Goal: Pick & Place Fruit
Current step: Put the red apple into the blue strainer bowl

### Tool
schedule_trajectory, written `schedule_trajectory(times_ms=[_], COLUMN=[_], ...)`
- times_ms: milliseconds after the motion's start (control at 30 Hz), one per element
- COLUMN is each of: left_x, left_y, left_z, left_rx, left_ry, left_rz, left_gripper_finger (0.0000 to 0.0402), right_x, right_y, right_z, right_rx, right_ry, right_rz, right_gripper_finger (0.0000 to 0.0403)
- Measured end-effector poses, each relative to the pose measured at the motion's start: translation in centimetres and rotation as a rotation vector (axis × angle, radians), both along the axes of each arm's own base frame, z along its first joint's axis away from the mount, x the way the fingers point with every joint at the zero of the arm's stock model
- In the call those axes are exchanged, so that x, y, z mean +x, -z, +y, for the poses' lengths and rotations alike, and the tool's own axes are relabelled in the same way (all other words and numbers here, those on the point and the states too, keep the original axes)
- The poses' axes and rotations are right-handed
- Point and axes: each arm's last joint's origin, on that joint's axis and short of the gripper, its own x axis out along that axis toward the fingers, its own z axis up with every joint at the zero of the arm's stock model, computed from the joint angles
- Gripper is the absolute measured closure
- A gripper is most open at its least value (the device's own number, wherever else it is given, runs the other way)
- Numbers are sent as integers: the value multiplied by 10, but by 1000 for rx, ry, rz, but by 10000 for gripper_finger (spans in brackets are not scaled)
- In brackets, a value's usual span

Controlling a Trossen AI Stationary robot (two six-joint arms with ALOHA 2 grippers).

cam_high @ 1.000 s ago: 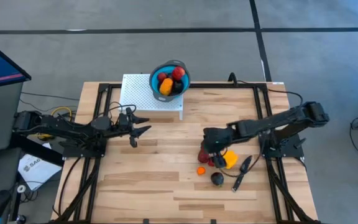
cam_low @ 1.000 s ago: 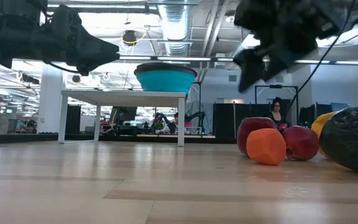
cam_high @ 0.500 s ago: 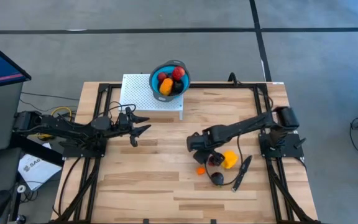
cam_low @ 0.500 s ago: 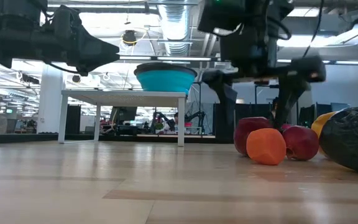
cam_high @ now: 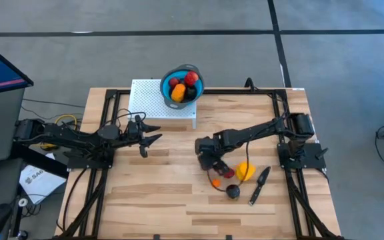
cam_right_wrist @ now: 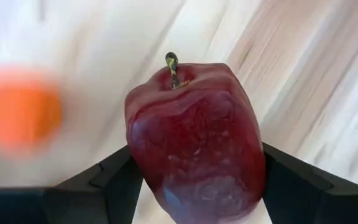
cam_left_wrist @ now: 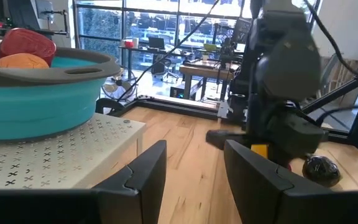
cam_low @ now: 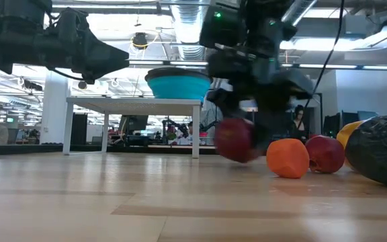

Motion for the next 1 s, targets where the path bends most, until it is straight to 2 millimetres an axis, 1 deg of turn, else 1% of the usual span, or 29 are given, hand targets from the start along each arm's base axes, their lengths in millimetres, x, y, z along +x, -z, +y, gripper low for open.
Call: schedule_trajectory(times_ms=[100,200,300,400,500,600,700,800,900,1000], left_x=[0,0,0,0,0,0,0,0,0,0], left_y=[0,0,0,0,0,0,0,0,0,0], left_z=[0,0,0,-1,-1,-2,-2,-2,-2,-2], left_rx=[0,0,0,1,2,2,3,3,3,3], left_ry=[0,0,4,29,48,56,60,60,60,60], left_rz=[0,0,0,0,0,1,1,1,1,1], left_gripper_finger=[248,248,248,248,248,248,248,248,248,248], right_x=[10,23,35,39,42,39,35,33,34,32], right_y=[6,6,-8,-26,-49,-66,-74,-82,-88,-93], right_z=[-12,-24,-31,-34,-41,-56,-77,-99,-120,-137], right_rx=[152,239,337,384,380,323,289,331,360,328], right_ry=[139,251,309,321,333,407,543,659,763,850], right_rz=[-154,-398,-696,-957,-1205,-1407,-1520,-1576,-1568,-1492], right_gripper_finger=[144,144,145,145,146,146,146,146,146,146])
